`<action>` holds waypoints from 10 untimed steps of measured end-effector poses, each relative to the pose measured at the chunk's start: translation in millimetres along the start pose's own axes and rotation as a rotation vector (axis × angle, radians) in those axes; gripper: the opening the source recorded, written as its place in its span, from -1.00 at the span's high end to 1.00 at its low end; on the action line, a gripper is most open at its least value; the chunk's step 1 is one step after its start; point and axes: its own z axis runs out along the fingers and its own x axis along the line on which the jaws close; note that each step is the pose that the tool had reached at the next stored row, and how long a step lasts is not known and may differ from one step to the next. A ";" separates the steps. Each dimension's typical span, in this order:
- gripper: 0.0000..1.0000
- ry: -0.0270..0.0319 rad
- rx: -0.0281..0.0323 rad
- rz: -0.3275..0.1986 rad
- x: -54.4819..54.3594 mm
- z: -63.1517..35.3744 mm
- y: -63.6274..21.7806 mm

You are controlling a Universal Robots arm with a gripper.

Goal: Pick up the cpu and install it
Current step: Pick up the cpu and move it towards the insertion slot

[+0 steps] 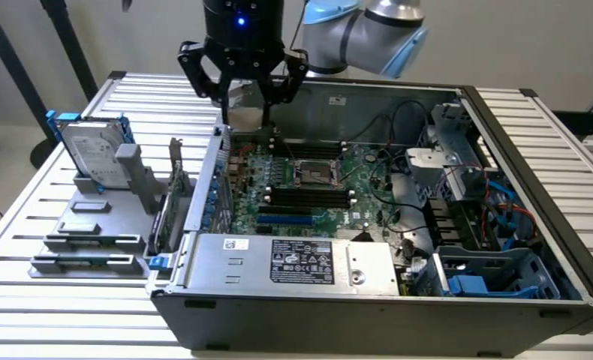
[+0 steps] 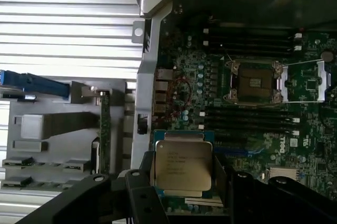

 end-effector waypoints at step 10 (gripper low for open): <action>-0.08 0.0001 0.0019 0.000 -46.6 16.2 14.0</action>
